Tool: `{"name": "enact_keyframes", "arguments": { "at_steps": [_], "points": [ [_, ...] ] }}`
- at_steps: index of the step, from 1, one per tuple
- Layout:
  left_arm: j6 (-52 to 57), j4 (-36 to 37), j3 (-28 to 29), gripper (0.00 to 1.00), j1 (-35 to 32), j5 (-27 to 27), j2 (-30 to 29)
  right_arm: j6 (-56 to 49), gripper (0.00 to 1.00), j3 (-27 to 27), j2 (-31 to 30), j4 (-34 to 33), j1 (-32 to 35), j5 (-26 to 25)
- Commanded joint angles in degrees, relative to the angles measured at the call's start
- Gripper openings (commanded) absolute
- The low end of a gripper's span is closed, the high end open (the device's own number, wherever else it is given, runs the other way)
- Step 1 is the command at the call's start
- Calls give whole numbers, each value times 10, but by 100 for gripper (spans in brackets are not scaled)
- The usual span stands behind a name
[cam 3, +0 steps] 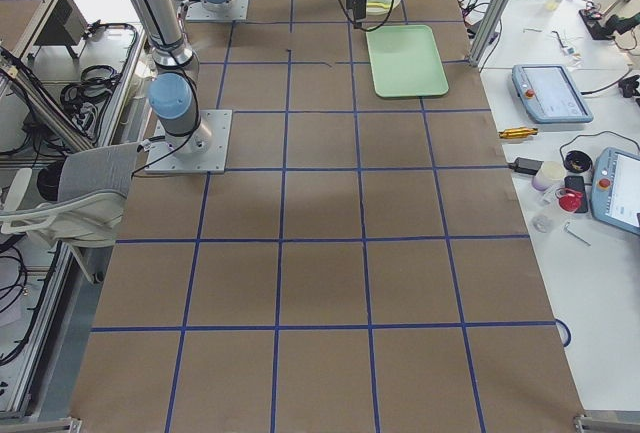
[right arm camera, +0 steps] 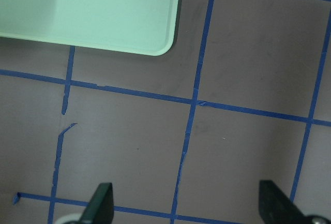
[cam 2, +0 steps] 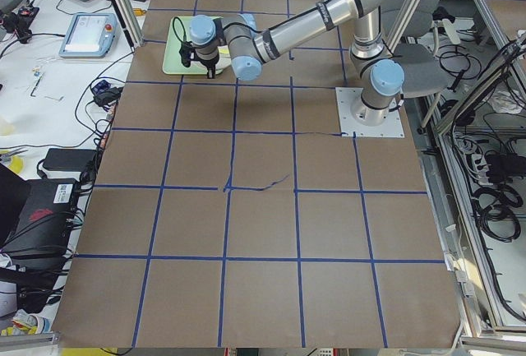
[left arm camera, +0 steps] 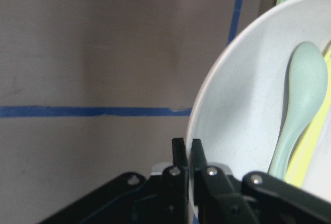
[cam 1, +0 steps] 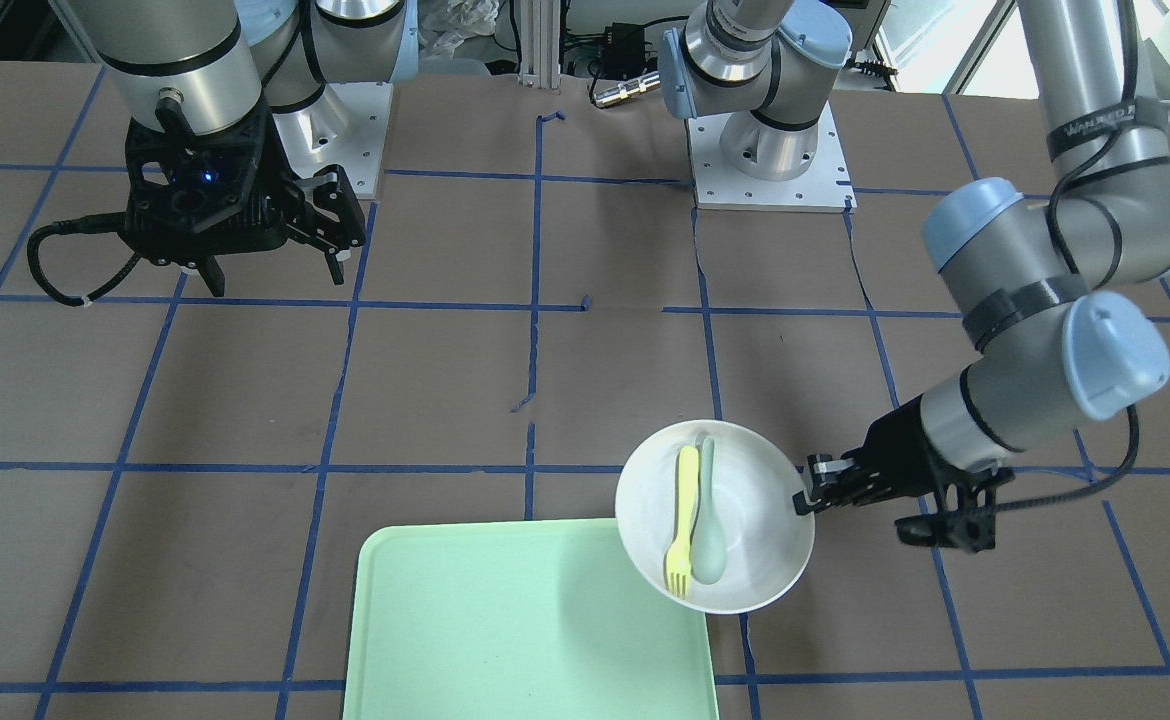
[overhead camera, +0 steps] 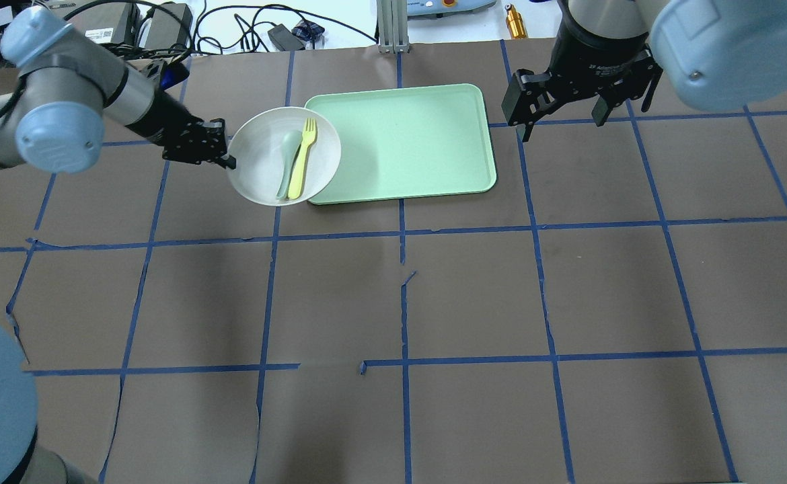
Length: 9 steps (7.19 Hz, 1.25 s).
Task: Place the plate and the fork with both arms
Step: 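Carry the bowl onto the green tray and lower it with the left gripper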
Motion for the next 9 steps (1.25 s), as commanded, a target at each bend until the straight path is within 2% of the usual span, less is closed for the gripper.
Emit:
{"name": "enact_keyframes", "arguments": {
  "at_steps": [1,3,5,7,9],
  "points": [
    [-105,19,116,0,-81,4,-103,0,100,0,0,0,0,0],
    [-177,46,188,0,-118,4,-171,0,100,0,-1,0,0,1],
    [-226,78,231,0,-141,12,-220,0,100,0,0,0,0,0],
    [-218,78,222,0,-145,32,-228,0,100,0,0,0,0,0],
    [-196,81,174,0,-146,32,-209,0,100,0,0,0,0,0]
  ]
}}
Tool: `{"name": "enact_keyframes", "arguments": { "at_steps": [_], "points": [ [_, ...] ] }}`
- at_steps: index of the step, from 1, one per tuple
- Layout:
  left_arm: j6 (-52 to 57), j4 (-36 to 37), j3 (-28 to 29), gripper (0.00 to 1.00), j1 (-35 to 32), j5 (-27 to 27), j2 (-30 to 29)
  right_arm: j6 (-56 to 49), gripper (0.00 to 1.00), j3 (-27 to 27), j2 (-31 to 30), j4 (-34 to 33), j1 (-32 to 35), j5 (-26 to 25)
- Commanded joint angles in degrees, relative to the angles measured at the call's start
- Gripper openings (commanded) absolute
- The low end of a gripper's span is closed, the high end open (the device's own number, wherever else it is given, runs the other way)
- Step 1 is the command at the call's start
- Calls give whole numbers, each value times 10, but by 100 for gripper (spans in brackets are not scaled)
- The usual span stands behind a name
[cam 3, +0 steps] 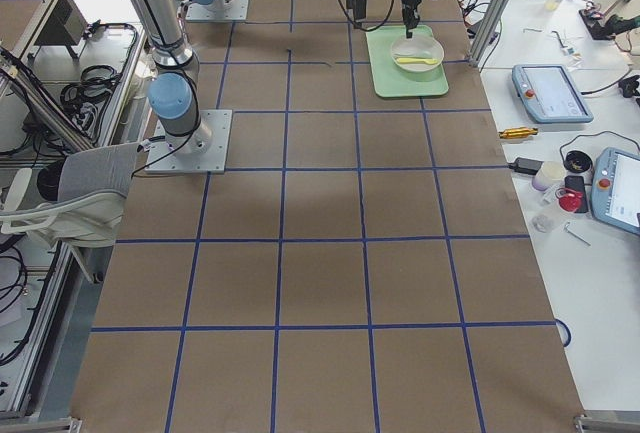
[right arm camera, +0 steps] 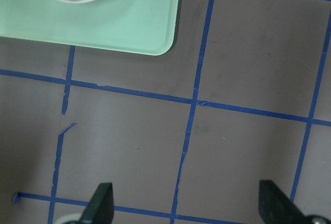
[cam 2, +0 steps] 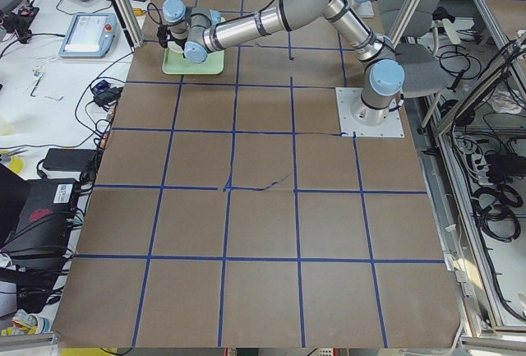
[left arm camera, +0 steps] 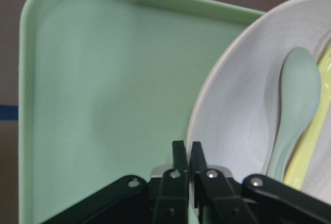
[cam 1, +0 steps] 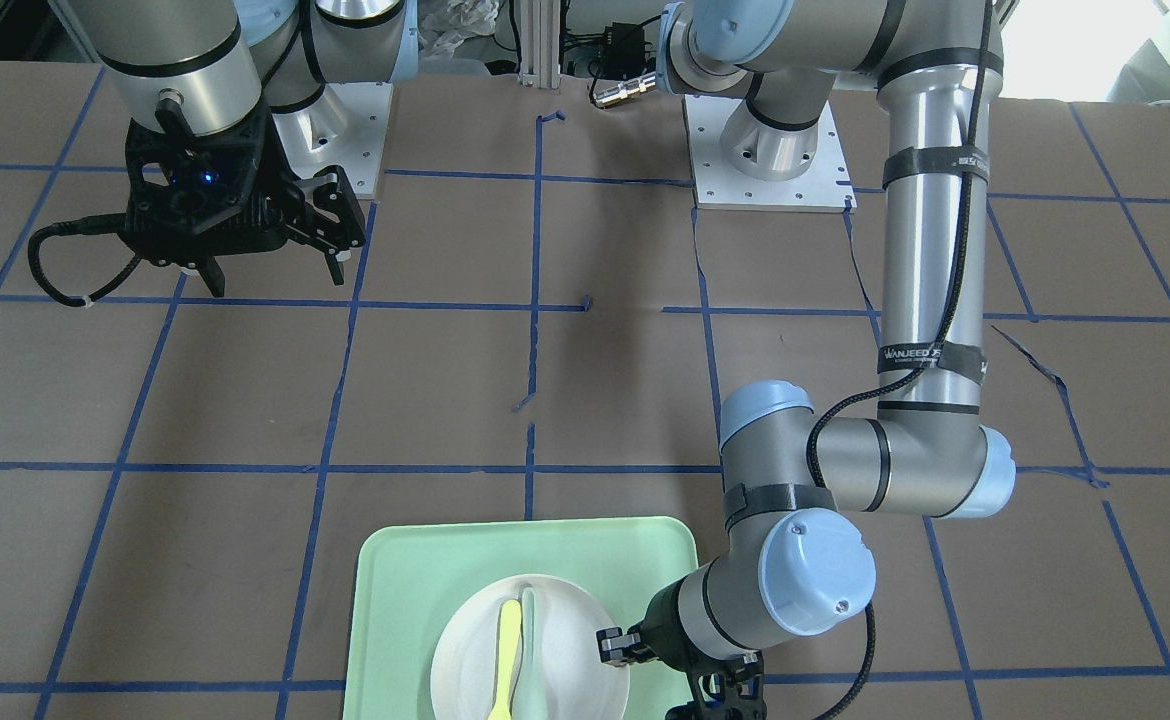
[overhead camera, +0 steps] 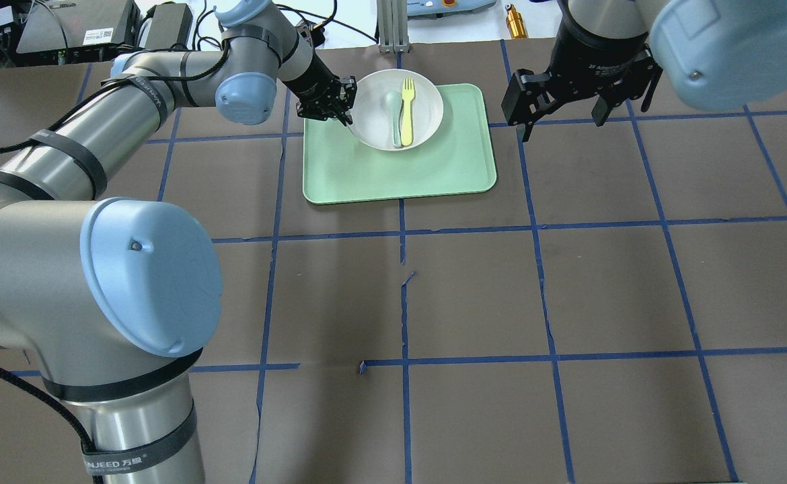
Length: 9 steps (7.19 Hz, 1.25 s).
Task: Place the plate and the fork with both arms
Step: 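Carry the bowl onto the green tray and lower it with the left gripper, then open the left gripper and withdraw it while the right arm moves toward the bowl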
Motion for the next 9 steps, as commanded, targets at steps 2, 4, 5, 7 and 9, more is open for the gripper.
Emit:
{"name": "enact_keyframes", "arguments": {
  "at_steps": [2,4,5,7,9],
  "points": [
    [8,36,-47,23,-1,1,10,0,100,0,0,0,0,0],
    [9,86,-80,100,-6,63,46,0,100,0,0,0,0,0],
    [9,69,-88,100,-6,70,87,0,100,0,0,0,0,0],
    [11,-11,-139,100,-8,170,207,0,100,1,0,0,0,1],
    [11,-88,-180,100,-9,192,324,1,100,1,-1,0,0,1]
  ]
}}
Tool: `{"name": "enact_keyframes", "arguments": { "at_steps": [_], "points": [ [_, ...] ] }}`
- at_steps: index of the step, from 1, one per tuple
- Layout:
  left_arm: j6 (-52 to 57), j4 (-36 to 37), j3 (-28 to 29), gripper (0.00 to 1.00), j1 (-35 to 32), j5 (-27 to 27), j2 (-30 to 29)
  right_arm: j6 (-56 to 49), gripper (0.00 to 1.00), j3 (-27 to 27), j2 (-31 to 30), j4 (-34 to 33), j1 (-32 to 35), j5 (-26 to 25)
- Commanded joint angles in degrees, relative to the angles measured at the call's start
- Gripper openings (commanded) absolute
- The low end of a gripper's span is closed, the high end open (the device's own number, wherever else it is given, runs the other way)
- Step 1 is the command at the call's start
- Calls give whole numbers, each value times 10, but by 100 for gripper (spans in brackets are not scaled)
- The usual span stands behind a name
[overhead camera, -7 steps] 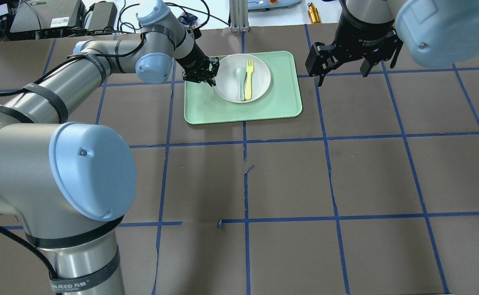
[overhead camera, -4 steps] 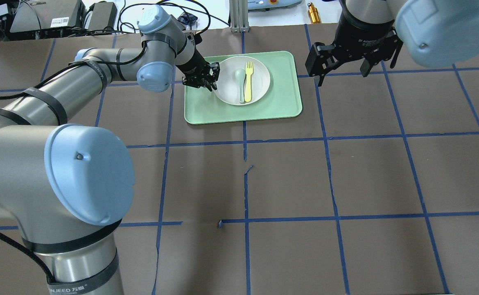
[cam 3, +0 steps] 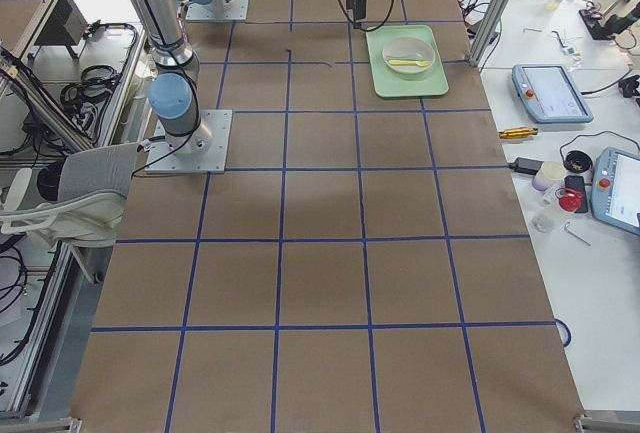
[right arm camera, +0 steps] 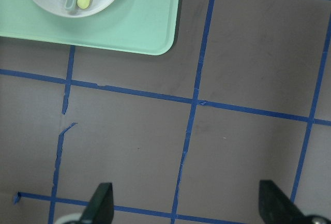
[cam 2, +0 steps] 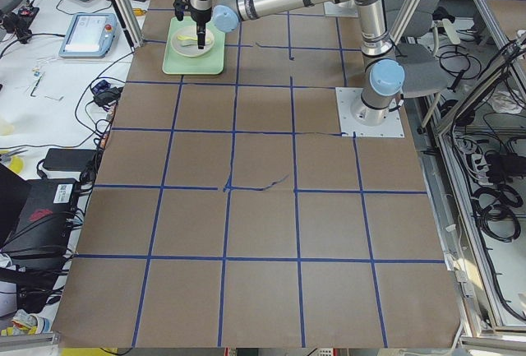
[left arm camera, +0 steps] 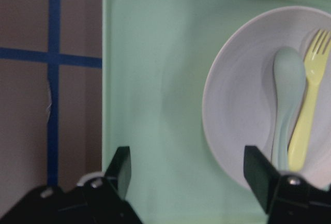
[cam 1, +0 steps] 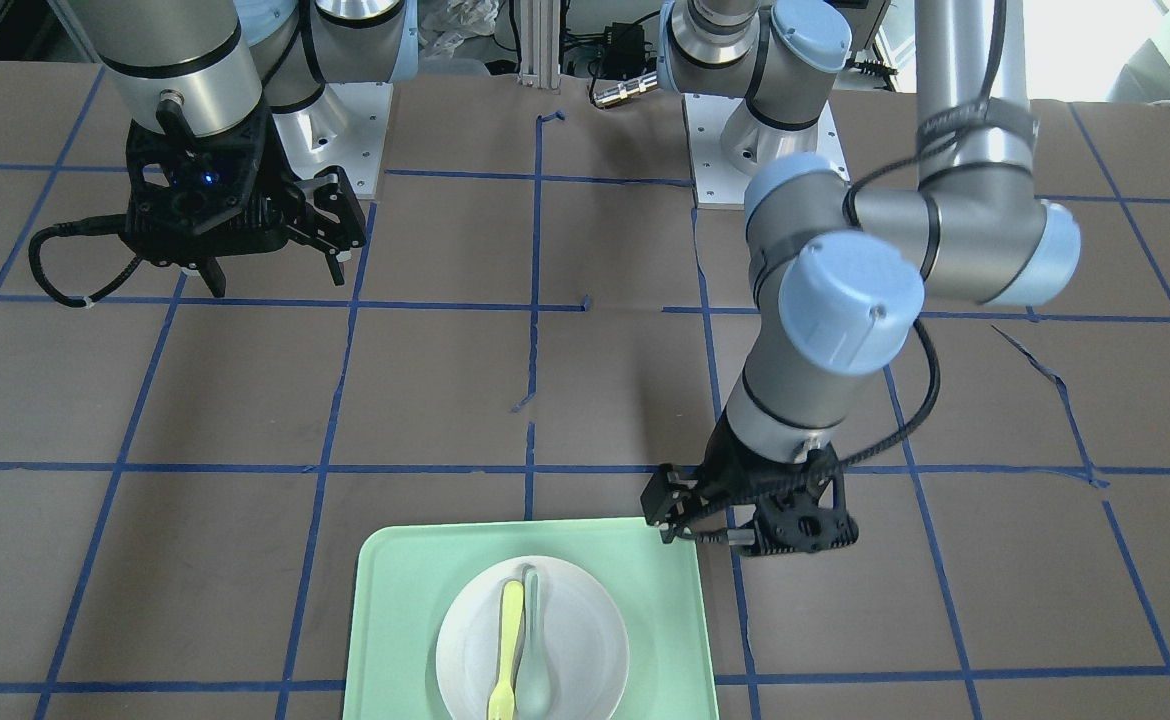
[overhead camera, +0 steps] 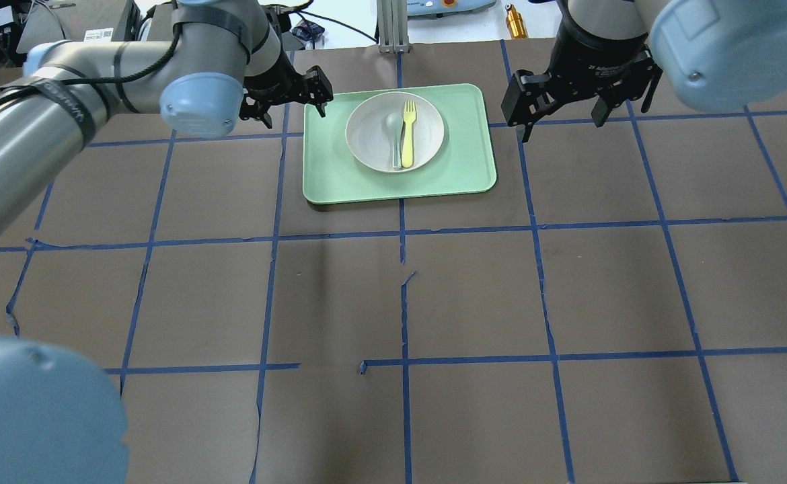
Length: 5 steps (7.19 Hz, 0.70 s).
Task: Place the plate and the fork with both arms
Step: 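Open the left gripper and withdraw it while the right arm moves toward the bowl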
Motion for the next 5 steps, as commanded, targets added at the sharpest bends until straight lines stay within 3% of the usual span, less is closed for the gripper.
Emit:
{"name": "enact_keyframes", "arguments": {
  "at_steps": [1,3,5],
  "points": [
    [0,-96,-25,100,-1,26,115,0,100,0,0,0,0,0],
    [-1,-213,-22,100,-11,28,161,0,100,1,0,-2,0,0],
    [1,-253,-26,100,-15,28,174,1,100,12,-4,-8,0,1]
  ]
}}
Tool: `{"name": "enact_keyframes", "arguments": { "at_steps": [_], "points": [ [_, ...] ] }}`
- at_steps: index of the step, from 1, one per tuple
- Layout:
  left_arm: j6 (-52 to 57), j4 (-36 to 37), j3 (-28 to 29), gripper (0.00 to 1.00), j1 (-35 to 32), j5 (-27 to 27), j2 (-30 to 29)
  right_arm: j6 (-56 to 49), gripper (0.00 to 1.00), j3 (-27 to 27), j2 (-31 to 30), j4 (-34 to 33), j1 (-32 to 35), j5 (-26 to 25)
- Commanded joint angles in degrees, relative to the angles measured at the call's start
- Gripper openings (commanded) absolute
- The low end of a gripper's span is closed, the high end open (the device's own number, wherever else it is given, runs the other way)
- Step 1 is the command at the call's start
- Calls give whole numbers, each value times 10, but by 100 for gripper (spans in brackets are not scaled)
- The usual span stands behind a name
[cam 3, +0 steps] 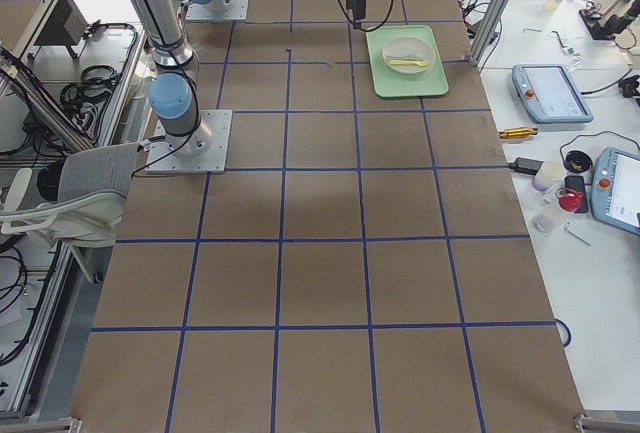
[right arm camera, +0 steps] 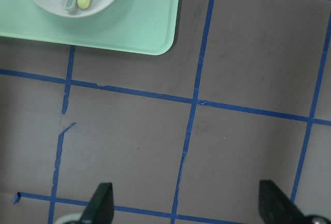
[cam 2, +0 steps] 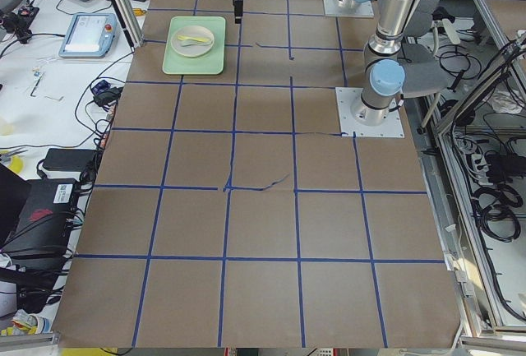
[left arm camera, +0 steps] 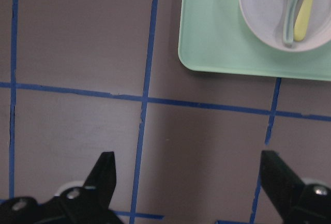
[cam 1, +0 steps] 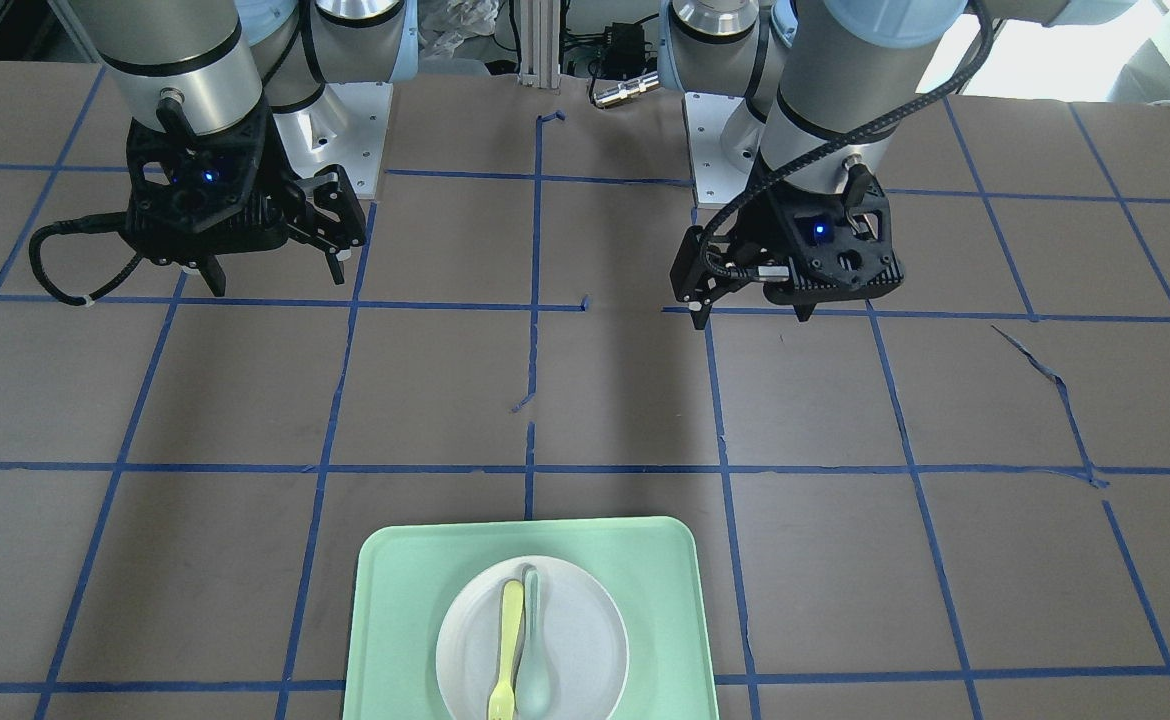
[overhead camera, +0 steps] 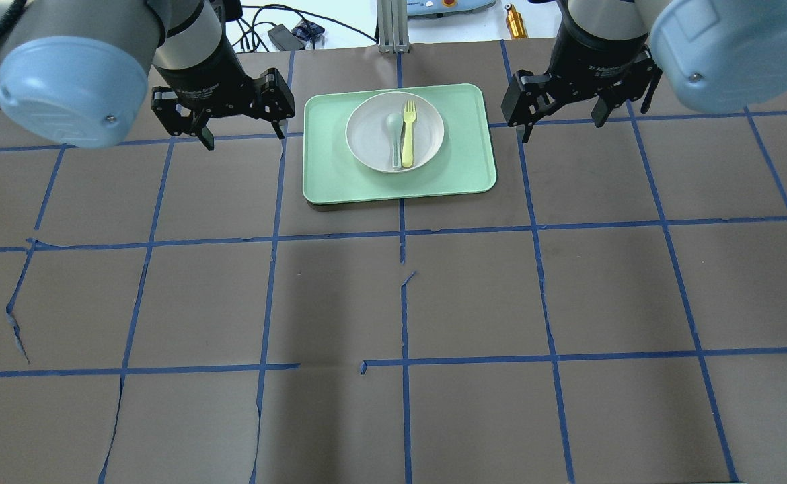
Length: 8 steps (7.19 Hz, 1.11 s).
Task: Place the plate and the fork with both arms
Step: 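Open the left gripper and withdraw it while the right arm moves toward the bowl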
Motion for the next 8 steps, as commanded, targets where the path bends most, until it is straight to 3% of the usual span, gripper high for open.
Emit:
{"name": "enact_keyframes", "arguments": {
  "at_steps": [1,2,4,5,8],
  "points": [
    [1,-30,-2,100,-3,1,10,3,100,17,2,-62,0,5],
    [1,-29,-4,100,-1,1,7,-2,100,19,23,-173,6,7],
    [1,-26,-4,100,0,1,4,48,100,7,122,-202,32,2],
    [1,-26,-4,100,0,2,4,74,100,-36,185,-255,37,8],
    [1,-30,-5,100,0,3,6,134,100,-229,370,-197,68,31]
  ]
}}
